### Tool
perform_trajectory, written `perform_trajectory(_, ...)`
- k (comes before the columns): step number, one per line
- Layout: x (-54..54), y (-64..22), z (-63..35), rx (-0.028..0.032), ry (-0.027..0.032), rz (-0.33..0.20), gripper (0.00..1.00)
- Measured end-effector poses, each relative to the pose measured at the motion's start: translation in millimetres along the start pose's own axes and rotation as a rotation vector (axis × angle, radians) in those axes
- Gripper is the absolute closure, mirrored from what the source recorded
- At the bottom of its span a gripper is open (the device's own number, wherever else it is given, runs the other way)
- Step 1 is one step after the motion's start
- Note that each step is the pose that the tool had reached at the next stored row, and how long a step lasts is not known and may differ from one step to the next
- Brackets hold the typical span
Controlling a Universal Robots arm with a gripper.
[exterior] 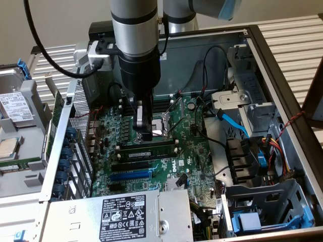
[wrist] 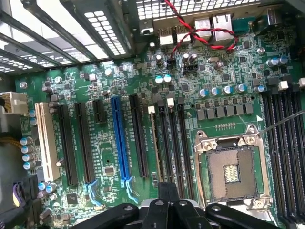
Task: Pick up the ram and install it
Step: 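Press down the ram until it locks into place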
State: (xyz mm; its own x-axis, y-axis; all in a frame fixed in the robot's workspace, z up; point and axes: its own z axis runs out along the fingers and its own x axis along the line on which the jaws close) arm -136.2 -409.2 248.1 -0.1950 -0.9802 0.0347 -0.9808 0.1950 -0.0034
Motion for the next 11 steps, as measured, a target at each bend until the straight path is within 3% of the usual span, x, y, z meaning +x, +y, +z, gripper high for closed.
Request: perform_trajectory(11, 0.0, 0.0, 0.0, -0.0045, 0.002, 0.14, 0.89)
